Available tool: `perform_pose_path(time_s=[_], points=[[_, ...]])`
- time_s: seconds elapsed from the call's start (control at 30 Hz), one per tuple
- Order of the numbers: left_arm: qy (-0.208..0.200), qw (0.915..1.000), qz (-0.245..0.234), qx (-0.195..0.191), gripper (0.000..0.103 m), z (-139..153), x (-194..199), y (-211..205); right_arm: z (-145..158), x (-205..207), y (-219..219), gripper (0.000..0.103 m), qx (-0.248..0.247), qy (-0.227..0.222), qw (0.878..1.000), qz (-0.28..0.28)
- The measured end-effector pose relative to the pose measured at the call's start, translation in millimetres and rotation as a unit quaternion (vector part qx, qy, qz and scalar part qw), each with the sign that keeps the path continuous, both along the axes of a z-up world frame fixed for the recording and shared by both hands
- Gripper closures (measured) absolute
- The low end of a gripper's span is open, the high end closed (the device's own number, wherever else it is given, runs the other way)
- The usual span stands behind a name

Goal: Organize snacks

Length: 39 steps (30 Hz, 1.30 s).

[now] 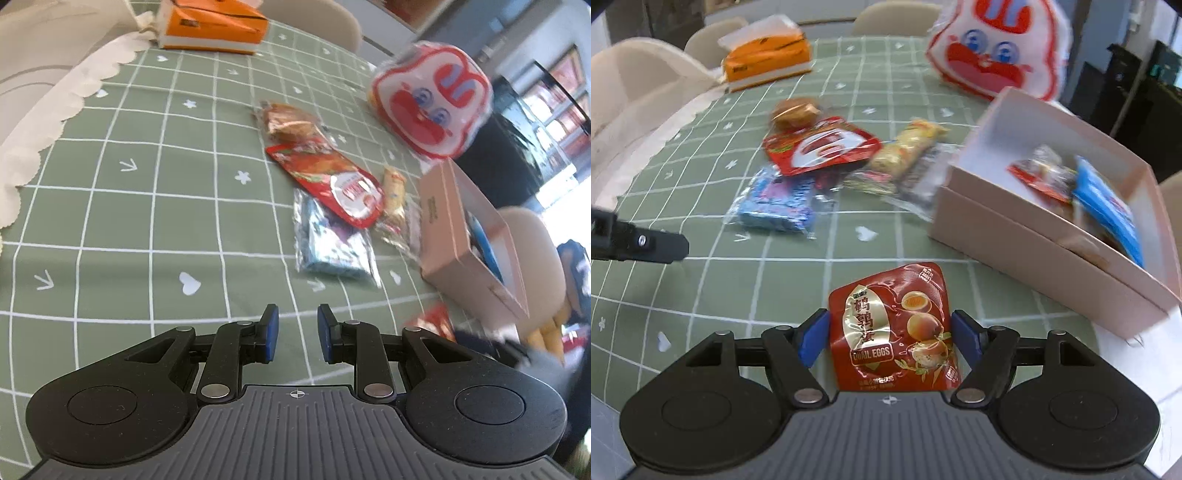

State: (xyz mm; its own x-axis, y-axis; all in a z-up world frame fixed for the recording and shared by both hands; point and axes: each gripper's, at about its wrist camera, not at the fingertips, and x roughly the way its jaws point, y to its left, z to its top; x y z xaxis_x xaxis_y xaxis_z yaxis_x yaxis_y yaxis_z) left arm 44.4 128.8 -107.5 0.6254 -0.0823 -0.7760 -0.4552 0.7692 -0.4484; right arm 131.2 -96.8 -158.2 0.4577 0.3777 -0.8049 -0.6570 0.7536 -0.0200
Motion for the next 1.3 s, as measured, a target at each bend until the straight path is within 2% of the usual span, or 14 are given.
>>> perform_pose_path(time_s=[0.13, 0.27, 0.37, 0.4, 0.47, 0.53, 0.67, 0.9, 1.1, 1.2, 1.3], points=[[-0.004, 0.9996, 0.005, 0.027, 0.077, 10.3, 24.7, -7.8, -4.1, 2.2, -29.3, 0.029, 0.044, 0.025, 0.999, 0.0], [-0.019, 0.9965, -0.02, 0.079, 0.077, 25.3, 68.4, -20.2, -4.7, -6.1, -44.4, 0.028, 0.06, 0.016, 0.998, 0.012], [0.011, 0.9931, -0.019, 0.115, 0.077, 20.2, 105.7, -16.1, -5.2, -11.8, -51.8, 0.028, 0.064, 0.018, 0.998, 0.016], [0.025, 0.9931, -0.014, 0.114, 0.077, 15.8, 116.0, -9.6, -5.1, -13.1, -56.3, 0.028, 0.067, 0.02, 0.997, 0.015], [0.032, 0.9958, -0.018, 0.084, 0.077, 7.9, 128.4, 1.6, -5.2, -14.4, -65.9, 0.028, 0.071, 0.025, 0.997, 0.01], [0.02, 0.998, -0.027, 0.053, 0.077, 1.8, 136.1, 8.8, -7.4, -15.1, -76.2, 0.026, 0.076, 0.031, 0.997, 0.005], [0.001, 0.9975, -0.063, 0.03, 0.076, -7.2, 148.8, 13.5, -9.5, -16.5, -87.6, 0.025, 0.073, 0.021, 0.997, 0.011], [0.002, 0.987, -0.16, 0.016, 0.077, -11.9, 121.5, -5.9, -12.1, -15.9, -85.4, 0.02, 0.08, 0.015, 0.997, -0.002], [0.017, 0.983, -0.182, 0.014, 0.077, -13.0, 75.1, -17.4, -18.9, -27.8, -77.3, 0.019, 0.056, -0.025, 0.998, 0.001], [0.009, 0.9749, -0.207, 0.081, 0.076, 0.4, 49.9, -35.3, -21.9, -32.3, -75.0, 0.013, 0.053, -0.035, 0.998, -0.012], [0.002, 0.9543, -0.259, 0.149, 0.076, 11.9, 34.0, -60.7, -22.8, -33.0, -73.7, 0.01, 0.052, -0.036, 0.998, -0.024]])
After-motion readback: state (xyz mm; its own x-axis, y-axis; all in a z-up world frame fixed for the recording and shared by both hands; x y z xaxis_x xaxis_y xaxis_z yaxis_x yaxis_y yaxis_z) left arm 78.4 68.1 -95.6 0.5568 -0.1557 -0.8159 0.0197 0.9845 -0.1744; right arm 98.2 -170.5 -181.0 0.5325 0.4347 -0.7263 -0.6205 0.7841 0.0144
